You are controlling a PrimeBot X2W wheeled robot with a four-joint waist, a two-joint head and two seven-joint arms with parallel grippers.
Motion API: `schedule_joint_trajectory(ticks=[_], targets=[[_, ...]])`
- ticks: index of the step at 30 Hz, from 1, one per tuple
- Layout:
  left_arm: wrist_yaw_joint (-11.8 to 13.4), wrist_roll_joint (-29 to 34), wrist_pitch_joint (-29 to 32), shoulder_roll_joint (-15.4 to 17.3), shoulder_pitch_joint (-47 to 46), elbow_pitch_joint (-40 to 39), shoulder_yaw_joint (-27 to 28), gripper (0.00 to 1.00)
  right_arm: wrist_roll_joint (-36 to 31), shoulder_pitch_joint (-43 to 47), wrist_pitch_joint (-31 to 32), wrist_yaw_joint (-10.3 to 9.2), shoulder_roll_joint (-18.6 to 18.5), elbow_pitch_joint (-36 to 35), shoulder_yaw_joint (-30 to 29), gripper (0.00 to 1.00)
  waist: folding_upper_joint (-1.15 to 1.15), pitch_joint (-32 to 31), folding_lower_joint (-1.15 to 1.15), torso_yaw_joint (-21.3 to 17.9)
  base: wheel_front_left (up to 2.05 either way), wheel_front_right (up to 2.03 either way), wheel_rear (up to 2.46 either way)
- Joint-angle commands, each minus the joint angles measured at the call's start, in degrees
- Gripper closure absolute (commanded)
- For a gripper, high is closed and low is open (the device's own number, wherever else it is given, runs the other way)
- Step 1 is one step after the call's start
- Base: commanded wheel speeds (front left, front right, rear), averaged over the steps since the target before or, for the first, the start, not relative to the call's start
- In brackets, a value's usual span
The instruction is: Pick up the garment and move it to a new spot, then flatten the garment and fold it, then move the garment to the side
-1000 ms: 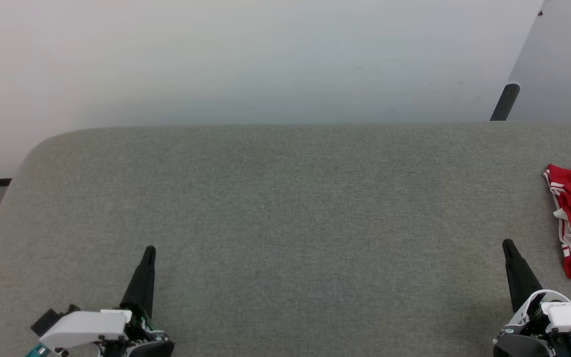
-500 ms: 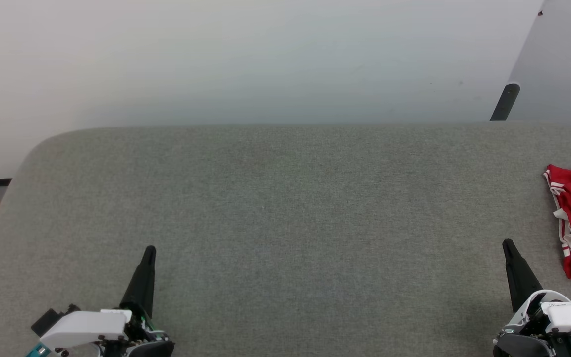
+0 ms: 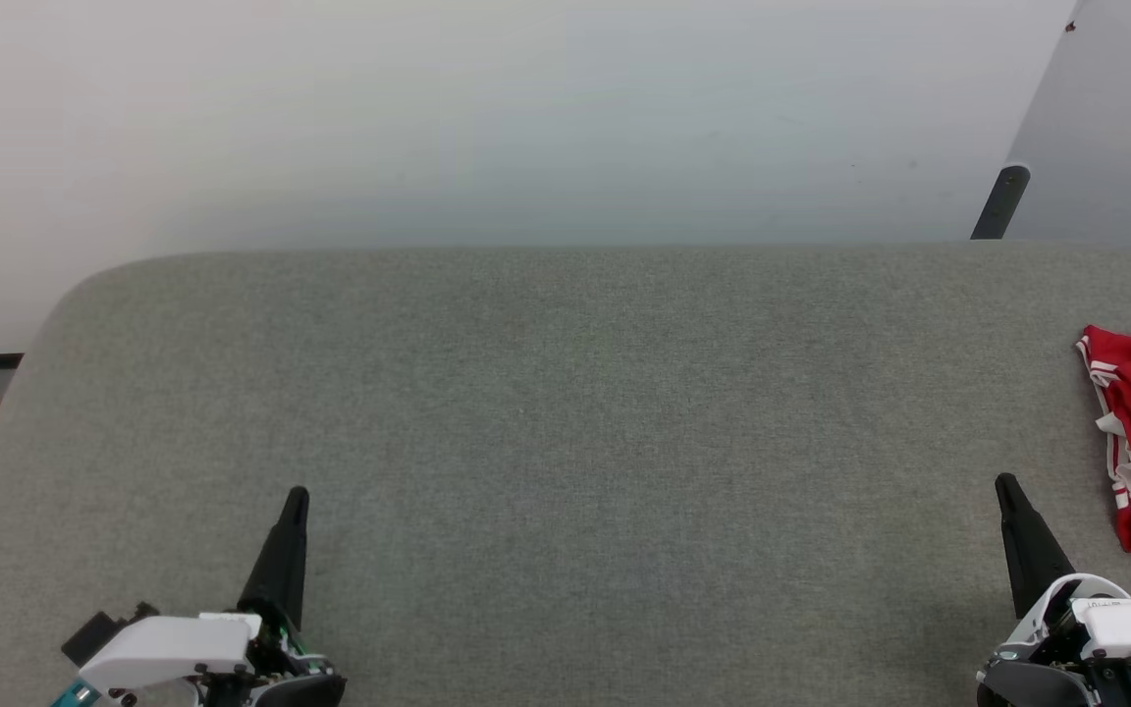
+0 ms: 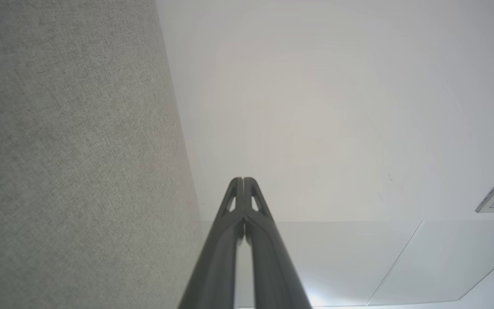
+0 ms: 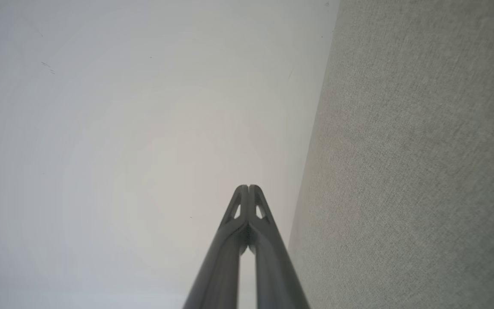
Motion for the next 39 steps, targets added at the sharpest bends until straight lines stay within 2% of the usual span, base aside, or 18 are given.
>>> schedule_joint_trajectory(ticks=[1, 39], targets=[[-0.32, -0.18, 0.1, 0.02, -0.52, -0.03, 0.11, 1.0, 0.2, -0.16, 0.15, -0.02, 0.21, -0.13, 0.01, 1.0, 0.0, 0.0, 0.0, 0.0, 0.0, 0.0, 0.0], [-0.32, -0.2, 0.08, 0.03, -0.52, -0.04, 0.1, 1.0, 0.2, -0.15, 0.14, -0.02, 0.21, -0.14, 0.02, 1.0, 0.0, 0.0, 0.0, 0.0, 0.0, 0.0, 0.0]])
